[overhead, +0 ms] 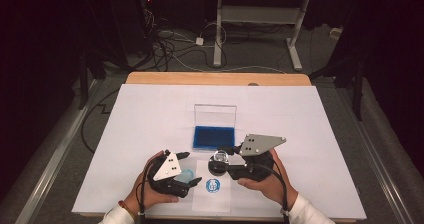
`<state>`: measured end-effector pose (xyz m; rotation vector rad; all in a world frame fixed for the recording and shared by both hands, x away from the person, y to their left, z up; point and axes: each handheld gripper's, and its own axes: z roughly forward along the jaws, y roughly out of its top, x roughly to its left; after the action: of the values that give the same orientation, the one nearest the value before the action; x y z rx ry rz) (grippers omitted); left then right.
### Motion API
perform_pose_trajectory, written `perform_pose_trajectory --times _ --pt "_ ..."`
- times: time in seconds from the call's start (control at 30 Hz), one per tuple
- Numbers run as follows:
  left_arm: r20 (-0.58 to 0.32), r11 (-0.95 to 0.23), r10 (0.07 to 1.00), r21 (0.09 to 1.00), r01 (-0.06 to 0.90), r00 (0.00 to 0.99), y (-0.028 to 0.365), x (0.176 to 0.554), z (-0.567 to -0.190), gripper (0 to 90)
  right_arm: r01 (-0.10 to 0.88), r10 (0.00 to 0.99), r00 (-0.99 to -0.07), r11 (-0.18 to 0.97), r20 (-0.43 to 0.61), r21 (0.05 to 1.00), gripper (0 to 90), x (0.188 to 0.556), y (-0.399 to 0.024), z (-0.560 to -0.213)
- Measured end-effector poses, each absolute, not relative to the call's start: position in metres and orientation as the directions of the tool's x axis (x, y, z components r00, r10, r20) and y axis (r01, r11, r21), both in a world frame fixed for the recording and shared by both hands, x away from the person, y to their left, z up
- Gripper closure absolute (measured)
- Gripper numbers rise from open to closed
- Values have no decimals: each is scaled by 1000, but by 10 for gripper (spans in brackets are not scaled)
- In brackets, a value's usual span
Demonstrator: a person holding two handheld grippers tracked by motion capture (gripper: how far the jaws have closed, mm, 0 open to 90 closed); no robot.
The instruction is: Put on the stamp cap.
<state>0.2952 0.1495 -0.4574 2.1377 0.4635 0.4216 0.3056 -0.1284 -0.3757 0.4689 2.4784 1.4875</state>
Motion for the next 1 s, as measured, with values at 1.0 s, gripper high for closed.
perform_pose_trajectory --times 1.0 --pt "129 -517 589 819 249 798 213 280 -460 163 151 435 -897 468 -78 871 568 316 -148 -370"
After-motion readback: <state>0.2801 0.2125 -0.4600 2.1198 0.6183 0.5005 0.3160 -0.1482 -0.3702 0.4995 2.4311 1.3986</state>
